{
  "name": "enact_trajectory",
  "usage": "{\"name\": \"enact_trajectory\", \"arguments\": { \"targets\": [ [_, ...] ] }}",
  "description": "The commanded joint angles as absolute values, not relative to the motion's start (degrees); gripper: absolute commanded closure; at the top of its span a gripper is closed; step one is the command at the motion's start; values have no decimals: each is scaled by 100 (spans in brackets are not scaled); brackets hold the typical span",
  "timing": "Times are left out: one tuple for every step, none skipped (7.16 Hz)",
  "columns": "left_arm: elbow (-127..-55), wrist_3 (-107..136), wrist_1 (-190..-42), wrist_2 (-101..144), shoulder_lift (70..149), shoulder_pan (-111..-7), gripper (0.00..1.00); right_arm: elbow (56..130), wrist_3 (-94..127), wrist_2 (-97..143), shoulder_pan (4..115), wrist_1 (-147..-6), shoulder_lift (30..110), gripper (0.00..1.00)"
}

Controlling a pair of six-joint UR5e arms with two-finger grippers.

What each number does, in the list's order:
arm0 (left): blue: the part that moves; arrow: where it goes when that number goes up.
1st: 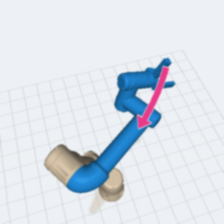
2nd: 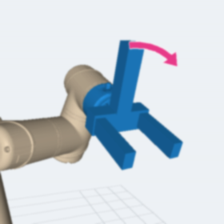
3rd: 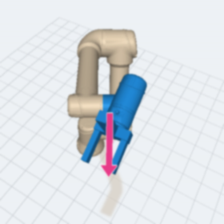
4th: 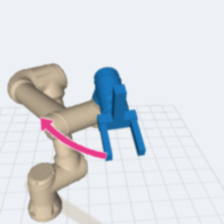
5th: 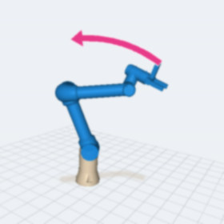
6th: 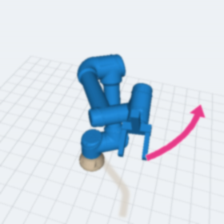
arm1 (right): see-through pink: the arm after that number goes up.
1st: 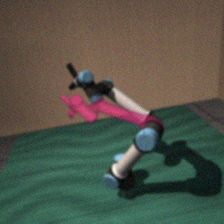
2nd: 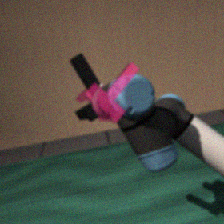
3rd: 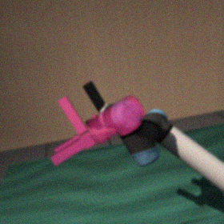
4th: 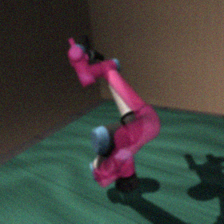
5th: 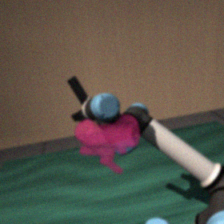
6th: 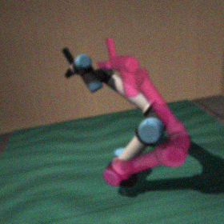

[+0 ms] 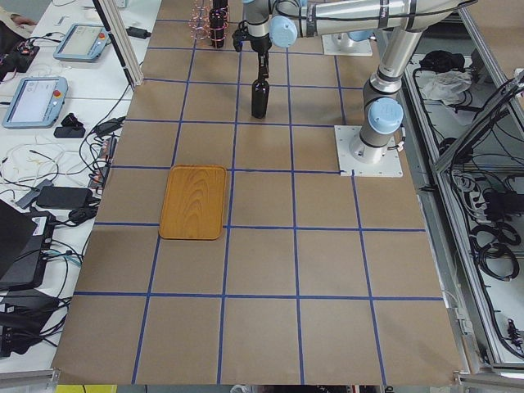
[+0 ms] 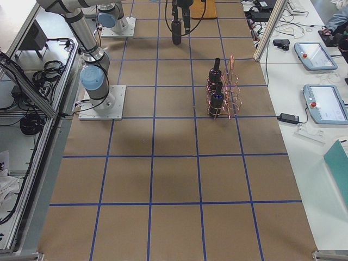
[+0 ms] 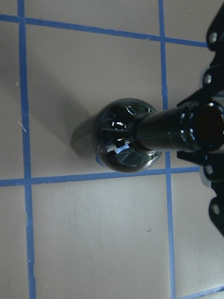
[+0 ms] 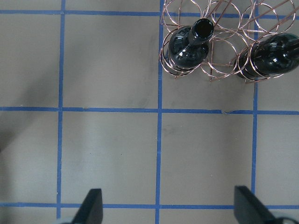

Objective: Take wine from basket and place on tray
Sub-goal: 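Lift the bottle with the left gripper and carry it over the wooden tray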

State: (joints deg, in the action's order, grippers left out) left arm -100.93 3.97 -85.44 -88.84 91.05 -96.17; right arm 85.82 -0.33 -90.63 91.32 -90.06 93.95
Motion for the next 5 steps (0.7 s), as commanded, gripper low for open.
{"name": "enact_trajectory", "arguments": {
  "targets": [
    [-9539, 80, -8717, -8903, 9193, -9240, 100, 8578, -26, -9062, 9132, -9000, 9396, 0],
    [-9397, -25, -8780, -8895, 9246, -9029, 100, 8578, -26, -9062, 9132, -9000, 9396, 0],
    [-9239, -366, -8754, -8886, 9342, -8704, 100, 8578, -26, -9062, 9132, -9009, 9396, 0],
    [-8950, -595, -8763, -8886, 9499, -8266, 100, 8578, -52, -9062, 9132, -9000, 9396, 0],
    [-8669, -1242, -8763, -8955, 9701, -7931, 100, 8578, -44, -9070, 9132, -9000, 9396, 0]
  ]
}}
